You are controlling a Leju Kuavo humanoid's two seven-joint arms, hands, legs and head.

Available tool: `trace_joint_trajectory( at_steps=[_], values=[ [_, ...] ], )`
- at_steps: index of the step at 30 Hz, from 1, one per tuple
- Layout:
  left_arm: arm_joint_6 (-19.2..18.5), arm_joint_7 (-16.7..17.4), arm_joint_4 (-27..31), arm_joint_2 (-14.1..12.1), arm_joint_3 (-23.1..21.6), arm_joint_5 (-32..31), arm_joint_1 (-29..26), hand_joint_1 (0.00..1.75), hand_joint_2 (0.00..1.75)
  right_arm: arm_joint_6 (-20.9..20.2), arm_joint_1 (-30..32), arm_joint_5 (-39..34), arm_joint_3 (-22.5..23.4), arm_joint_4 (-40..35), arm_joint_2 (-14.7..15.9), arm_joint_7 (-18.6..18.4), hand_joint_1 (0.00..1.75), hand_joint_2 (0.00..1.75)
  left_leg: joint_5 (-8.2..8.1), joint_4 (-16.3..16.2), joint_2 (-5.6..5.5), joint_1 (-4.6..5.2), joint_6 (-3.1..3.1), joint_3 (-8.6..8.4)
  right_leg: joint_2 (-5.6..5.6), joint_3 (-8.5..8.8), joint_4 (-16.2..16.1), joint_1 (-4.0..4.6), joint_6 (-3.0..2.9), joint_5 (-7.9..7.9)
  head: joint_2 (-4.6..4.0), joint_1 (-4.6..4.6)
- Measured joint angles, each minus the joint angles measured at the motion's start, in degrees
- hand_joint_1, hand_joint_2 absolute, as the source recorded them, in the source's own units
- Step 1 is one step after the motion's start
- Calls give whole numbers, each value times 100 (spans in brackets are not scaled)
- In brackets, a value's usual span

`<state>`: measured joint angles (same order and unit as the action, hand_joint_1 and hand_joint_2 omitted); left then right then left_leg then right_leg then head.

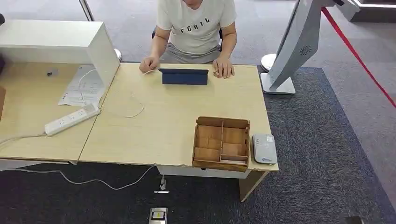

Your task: Pass the card to the sensor for recognition and then transmit it.

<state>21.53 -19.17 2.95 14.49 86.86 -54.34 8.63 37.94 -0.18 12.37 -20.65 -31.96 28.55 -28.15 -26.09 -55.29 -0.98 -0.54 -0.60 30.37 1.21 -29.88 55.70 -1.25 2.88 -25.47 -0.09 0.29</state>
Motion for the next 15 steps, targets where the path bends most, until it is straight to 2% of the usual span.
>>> trace_joint_trajectory(
  at_steps=[8, 11, 15],
  values=[
    [-288, -13, 2, -74, 26, -391, 8, 0, 0, -46, -50, -258, 77, 1004, -1583, 9, 0, 0, 7, 4, -1, -16, 24, -1, 0, 1, 7, 16, -17, -6, 0, 2],
    [-486, 74, 2, -173, 26, -509, 4, 0, 0, -48, -79, -296, 90, 1210, -1903, 74, 0, 0, 7, 4, -1, -17, 25, -1, 0, 1, 10, 18, -18, -6, 0, 4],
    [-539, 107, 2, -192, 26, -520, 4, 0, 0, -48, -85, -304, 94, 1242, -1933, 79, 0, 0, 7, 3, -1, -18, 25, -1, 0, 1, 9, 19, -18, -6, 0, 6]
  ],
)
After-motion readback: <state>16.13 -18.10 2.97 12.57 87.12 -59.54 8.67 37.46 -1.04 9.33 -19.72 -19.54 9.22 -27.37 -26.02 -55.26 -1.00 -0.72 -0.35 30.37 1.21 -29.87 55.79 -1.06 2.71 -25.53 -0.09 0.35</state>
